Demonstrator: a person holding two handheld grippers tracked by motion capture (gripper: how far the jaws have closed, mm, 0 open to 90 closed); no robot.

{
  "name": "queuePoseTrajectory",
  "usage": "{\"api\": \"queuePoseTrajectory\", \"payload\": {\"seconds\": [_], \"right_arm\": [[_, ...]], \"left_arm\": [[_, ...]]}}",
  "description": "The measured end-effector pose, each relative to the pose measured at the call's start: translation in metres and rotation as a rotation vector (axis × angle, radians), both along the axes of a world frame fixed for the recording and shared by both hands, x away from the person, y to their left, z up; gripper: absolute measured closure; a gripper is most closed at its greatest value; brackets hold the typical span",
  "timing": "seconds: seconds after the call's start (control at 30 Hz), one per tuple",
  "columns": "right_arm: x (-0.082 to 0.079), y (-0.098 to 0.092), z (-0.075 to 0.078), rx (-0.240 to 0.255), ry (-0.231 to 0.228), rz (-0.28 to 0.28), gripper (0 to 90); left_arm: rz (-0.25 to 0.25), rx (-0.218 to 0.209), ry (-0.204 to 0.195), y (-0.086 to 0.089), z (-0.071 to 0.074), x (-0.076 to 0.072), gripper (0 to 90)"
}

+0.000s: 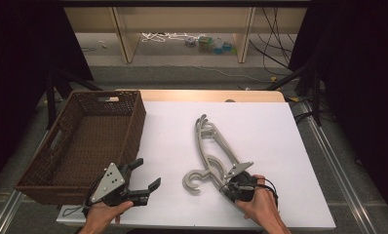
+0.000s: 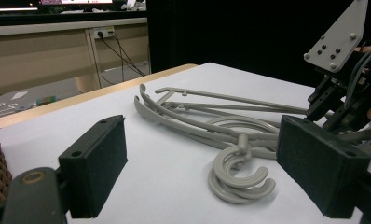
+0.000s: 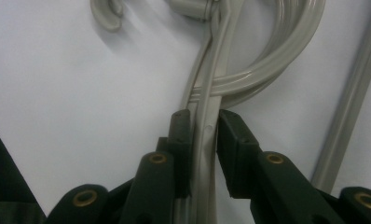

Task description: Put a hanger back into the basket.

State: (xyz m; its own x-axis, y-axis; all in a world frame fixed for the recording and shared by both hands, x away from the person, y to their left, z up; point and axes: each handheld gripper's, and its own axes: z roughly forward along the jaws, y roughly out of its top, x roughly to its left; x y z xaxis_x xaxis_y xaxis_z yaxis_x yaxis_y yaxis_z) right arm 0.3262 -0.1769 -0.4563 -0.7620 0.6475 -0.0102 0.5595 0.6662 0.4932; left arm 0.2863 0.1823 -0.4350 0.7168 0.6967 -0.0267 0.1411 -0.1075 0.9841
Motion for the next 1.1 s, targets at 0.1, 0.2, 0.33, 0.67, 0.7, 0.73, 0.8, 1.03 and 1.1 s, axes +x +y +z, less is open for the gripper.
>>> {"api": "queuePoseTrajectory", "payload": {"seconds": [0.1,0.2,0.33,0.67,0.7,0.73,0.8,1.03,1.1], "right_arm": [[0.000,-0.001,0.003,0.004,-0.013,-0.001,78.7],[-0.001,-0.001,0.007,0.006,-0.012,-0.004,79.3],[-0.004,-0.003,0.014,0.008,-0.018,-0.010,80.1],[-0.008,-0.015,0.036,-0.064,-0.146,0.022,82.5],[-0.009,-0.016,0.038,-0.063,-0.149,0.024,82.6],[-0.009,-0.017,0.041,-0.058,-0.154,0.036,82.6],[-0.010,-0.019,0.045,-0.053,-0.170,0.035,82.7],[-0.012,-0.026,0.056,-0.019,-0.198,0.066,82.9],[-0.012,-0.028,0.059,-0.007,-0.204,0.069,82.9]], "left_arm": [[-0.002,0.001,-0.005,0.000,0.000,0.000,15.8],[-0.003,0.003,-0.005,0.001,0.000,0.000,15.8],[-0.002,-0.001,-0.004,0.000,0.001,0.000,15.9],[0.005,-0.006,-0.008,0.002,0.002,0.000,15.9],[0.005,-0.004,-0.009,0.002,0.002,0.000,15.9],[0.004,0.003,-0.014,0.002,0.002,0.000,15.9],[0.005,0.001,-0.012,0.002,0.002,0.000,15.9],[0.007,0.005,-0.013,0.002,0.002,0.000,16.0],[-0.004,0.033,-0.054,0.003,0.003,0.003,16.1]]}}
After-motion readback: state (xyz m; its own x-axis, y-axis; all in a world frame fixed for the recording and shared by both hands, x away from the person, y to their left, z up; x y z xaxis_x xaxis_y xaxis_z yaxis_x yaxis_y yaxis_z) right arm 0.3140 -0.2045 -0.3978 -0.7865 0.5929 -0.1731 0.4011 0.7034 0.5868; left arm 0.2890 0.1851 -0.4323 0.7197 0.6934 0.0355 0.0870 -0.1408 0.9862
